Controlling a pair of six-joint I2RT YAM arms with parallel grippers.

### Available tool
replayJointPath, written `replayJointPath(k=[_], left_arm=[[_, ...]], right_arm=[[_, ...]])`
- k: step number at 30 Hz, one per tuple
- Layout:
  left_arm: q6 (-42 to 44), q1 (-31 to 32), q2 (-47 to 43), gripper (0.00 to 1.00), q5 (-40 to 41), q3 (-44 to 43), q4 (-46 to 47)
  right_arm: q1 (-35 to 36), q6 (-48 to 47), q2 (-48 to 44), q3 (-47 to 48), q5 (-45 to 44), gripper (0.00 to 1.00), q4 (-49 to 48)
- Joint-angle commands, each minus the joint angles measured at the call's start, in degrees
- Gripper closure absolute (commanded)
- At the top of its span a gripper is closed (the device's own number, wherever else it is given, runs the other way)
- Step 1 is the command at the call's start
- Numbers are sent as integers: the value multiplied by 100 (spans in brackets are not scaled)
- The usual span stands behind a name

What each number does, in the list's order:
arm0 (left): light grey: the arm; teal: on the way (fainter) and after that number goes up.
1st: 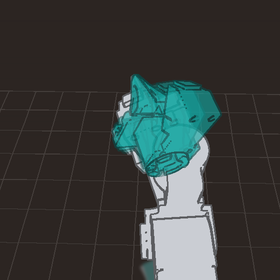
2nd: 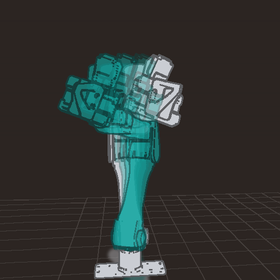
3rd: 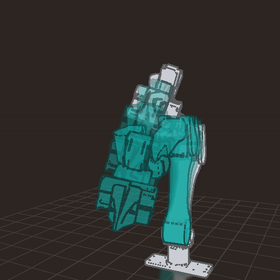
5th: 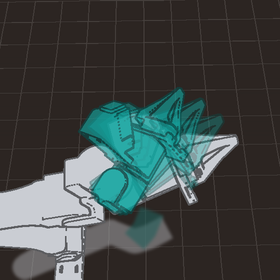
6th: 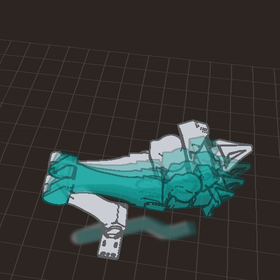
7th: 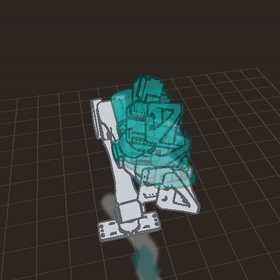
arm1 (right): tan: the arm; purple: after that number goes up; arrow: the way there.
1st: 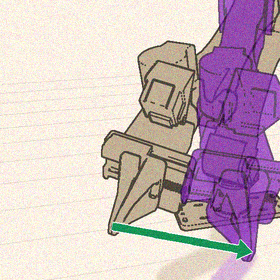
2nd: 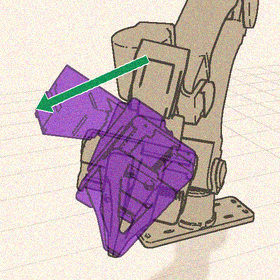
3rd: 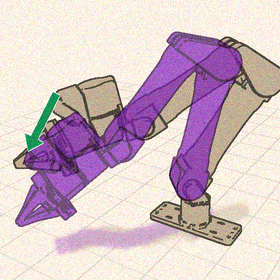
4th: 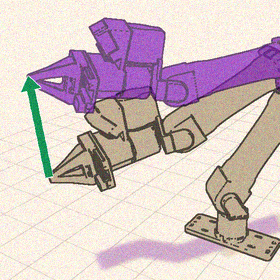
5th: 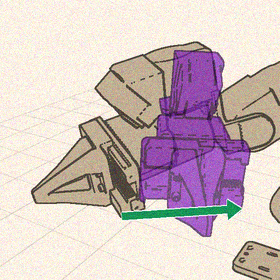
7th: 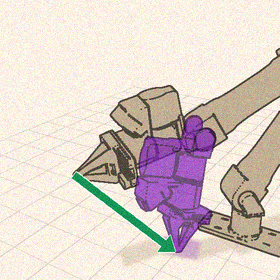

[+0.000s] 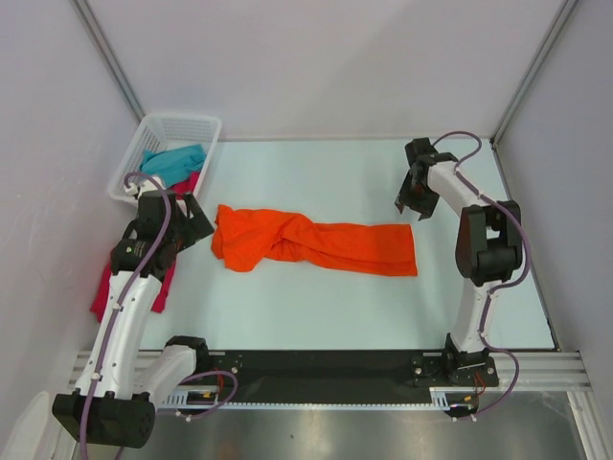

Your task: Fold and stack the t-shirts

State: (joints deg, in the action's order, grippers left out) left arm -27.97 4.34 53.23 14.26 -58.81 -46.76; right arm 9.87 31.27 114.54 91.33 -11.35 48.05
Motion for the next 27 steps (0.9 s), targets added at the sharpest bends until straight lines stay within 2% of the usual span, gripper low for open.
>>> replayJointPath(k=[1, 16, 27], left_arm=[[72, -47, 3, 1, -99, 18, 194], [81, -82, -50, 1, -117, -8, 141], [160, -205, -164, 2, -134, -61, 53]], right_arm=[[112, -94, -512, 157, -78, 41, 169], [358, -103, -556, -844, 116, 41, -182], [516, -121, -362, -1161, 248, 41, -367]])
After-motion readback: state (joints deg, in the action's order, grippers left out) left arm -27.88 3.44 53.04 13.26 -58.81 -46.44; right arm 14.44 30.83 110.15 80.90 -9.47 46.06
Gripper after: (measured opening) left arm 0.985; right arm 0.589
